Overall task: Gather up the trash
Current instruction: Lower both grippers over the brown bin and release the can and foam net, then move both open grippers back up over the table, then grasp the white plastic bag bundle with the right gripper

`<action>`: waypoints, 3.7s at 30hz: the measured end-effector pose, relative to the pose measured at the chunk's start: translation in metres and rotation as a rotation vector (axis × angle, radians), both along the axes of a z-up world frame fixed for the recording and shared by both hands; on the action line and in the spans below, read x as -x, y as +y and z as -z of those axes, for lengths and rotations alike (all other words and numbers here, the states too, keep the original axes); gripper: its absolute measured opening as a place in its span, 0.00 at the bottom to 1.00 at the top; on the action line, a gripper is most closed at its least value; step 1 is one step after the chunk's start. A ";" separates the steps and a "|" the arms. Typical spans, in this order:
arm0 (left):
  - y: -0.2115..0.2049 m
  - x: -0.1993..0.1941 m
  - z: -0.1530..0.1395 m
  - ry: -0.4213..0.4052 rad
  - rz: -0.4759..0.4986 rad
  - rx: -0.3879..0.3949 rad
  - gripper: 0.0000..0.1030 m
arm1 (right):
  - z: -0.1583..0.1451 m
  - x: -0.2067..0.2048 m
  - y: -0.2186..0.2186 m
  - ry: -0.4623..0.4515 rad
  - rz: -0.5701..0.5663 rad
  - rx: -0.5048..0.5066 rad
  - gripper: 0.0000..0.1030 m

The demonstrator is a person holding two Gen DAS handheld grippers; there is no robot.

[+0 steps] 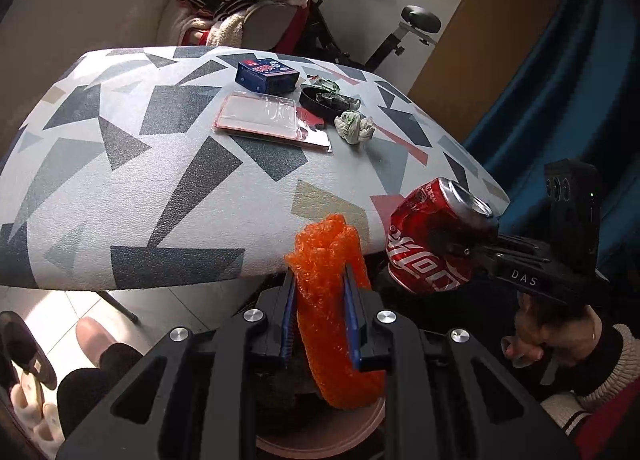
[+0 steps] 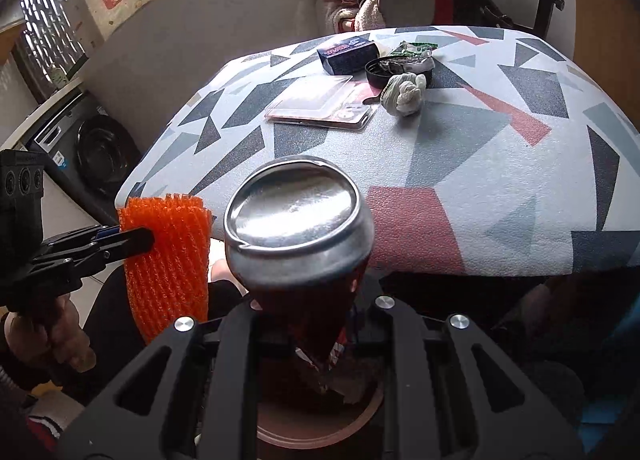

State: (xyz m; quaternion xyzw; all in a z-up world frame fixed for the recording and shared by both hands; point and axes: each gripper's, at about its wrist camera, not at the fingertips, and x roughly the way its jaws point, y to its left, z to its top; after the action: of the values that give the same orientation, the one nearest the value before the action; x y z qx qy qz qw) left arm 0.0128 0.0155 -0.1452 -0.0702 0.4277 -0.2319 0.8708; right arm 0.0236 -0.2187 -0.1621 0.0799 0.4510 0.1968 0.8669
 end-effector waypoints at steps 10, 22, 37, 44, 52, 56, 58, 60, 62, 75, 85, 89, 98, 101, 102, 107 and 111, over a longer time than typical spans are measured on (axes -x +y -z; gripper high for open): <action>0.015 0.008 0.005 0.009 -0.031 -0.019 0.20 | 0.048 0.006 0.027 0.199 -0.075 0.082 0.24; 0.019 0.015 0.010 -0.002 -0.032 -0.053 0.20 | 0.046 0.010 0.028 0.164 -0.081 0.105 0.62; 0.013 0.015 0.032 0.025 -0.022 -0.085 0.21 | 0.007 0.011 0.014 -0.203 -0.002 0.199 0.94; 0.004 0.010 0.045 0.078 0.013 -0.105 0.23 | 0.013 0.009 0.017 -0.202 0.017 0.199 0.94; 0.002 0.011 0.044 0.064 0.011 -0.105 0.70 | 0.016 0.010 0.018 -0.188 0.016 0.201 0.94; 0.001 0.011 0.045 0.058 -0.035 -0.159 0.86 | 0.017 0.010 0.020 -0.185 0.015 0.203 0.94; 0.001 0.012 0.042 0.034 -0.075 -0.190 0.92 | 0.017 0.010 0.020 -0.186 0.014 0.204 0.94; 0.003 0.012 0.041 0.018 -0.095 -0.206 0.94 | 0.017 0.009 0.020 -0.183 0.012 0.206 0.94; 0.003 0.011 0.041 0.020 -0.098 -0.212 0.94 | 0.018 0.009 0.021 -0.179 0.010 0.210 0.94; 0.007 0.008 0.044 0.028 -0.140 -0.222 0.94 | 0.021 0.009 0.023 -0.173 0.008 0.227 0.94; 0.021 0.010 0.031 -0.005 -0.178 -0.159 0.94 | 0.021 0.007 0.023 -0.164 -0.001 0.223 0.94; 0.019 0.015 0.013 -0.090 -0.148 -0.138 0.94 | 0.017 -0.004 0.012 -0.133 -0.013 0.130 0.94; 0.019 -0.020 -0.013 -0.227 -0.170 -0.155 0.94 | -0.009 -0.079 -0.031 -0.191 0.044 -0.005 0.94; 0.021 -0.041 -0.017 -0.227 -0.181 -0.133 0.94 | -0.011 -0.115 -0.037 -0.190 0.065 0.023 0.94; 0.021 -0.048 -0.017 -0.220 -0.182 -0.119 0.94 | -0.011 -0.126 -0.038 -0.191 0.086 0.053 0.94; 0.016 -0.083 -0.017 -0.190 -0.171 -0.102 0.94 | -0.005 -0.176 -0.035 -0.139 0.115 0.086 0.94; 0.010 -0.109 -0.011 -0.148 -0.181 -0.106 0.94 | 0.008 -0.206 -0.029 -0.082 0.130 0.066 0.79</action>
State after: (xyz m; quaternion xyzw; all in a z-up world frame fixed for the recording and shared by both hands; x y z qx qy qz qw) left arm 0.1221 0.0256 -0.1339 -0.0452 0.3658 -0.1342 0.9199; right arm 0.2293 -0.2477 -0.1697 0.0721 0.4150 0.1280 0.8979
